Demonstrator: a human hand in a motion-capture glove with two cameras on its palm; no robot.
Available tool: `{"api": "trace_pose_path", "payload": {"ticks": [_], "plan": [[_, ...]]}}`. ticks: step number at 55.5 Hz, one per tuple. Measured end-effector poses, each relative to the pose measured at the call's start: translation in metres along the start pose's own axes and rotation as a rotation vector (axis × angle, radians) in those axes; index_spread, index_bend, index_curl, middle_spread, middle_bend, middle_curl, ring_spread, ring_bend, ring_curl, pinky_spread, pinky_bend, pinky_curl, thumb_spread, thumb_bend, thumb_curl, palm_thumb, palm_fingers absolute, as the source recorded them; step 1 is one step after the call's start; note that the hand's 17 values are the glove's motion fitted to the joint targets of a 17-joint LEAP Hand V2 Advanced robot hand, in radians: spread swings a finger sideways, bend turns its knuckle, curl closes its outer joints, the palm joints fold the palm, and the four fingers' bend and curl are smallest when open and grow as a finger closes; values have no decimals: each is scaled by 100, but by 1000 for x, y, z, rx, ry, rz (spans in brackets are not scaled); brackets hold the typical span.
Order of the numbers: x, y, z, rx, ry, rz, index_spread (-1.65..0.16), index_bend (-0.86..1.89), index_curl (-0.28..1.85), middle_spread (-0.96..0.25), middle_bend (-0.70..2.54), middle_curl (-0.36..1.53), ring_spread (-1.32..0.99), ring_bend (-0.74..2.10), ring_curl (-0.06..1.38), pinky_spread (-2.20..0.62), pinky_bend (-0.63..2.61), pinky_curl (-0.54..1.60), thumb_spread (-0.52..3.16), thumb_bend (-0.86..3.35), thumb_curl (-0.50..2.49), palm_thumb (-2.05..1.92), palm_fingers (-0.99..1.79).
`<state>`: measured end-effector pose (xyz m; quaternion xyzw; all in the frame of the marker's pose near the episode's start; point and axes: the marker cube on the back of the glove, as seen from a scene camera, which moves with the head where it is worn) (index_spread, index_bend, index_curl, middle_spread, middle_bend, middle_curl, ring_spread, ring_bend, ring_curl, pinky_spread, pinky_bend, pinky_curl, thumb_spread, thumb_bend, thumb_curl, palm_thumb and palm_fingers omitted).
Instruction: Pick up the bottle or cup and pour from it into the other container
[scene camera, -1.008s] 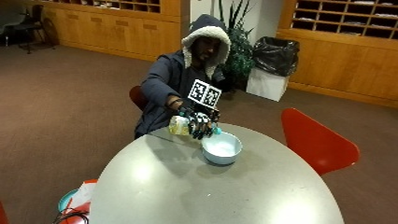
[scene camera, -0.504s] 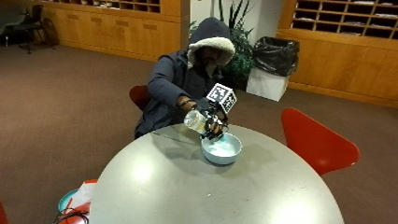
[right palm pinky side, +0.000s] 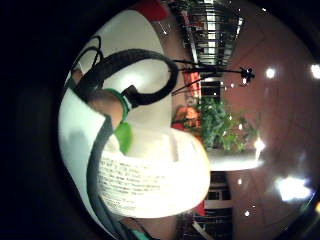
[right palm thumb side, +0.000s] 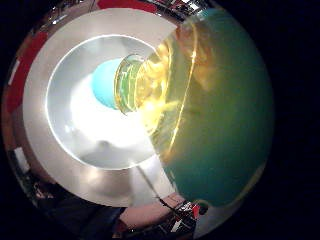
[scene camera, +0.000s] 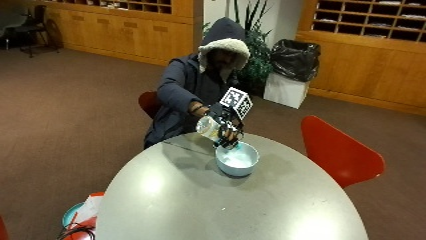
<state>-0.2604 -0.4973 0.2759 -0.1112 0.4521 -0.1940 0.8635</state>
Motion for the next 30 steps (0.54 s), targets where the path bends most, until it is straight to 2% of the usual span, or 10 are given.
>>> {"api": "trace_pose_path", "payload": {"ticks": [30], "plan": [[10, 1, -2, 13, -56, -10, -30, 11, 27, -25, 35, 48, -21, 54, 43, 0, 31, 37, 47, -3, 65, 106, 110]]}}
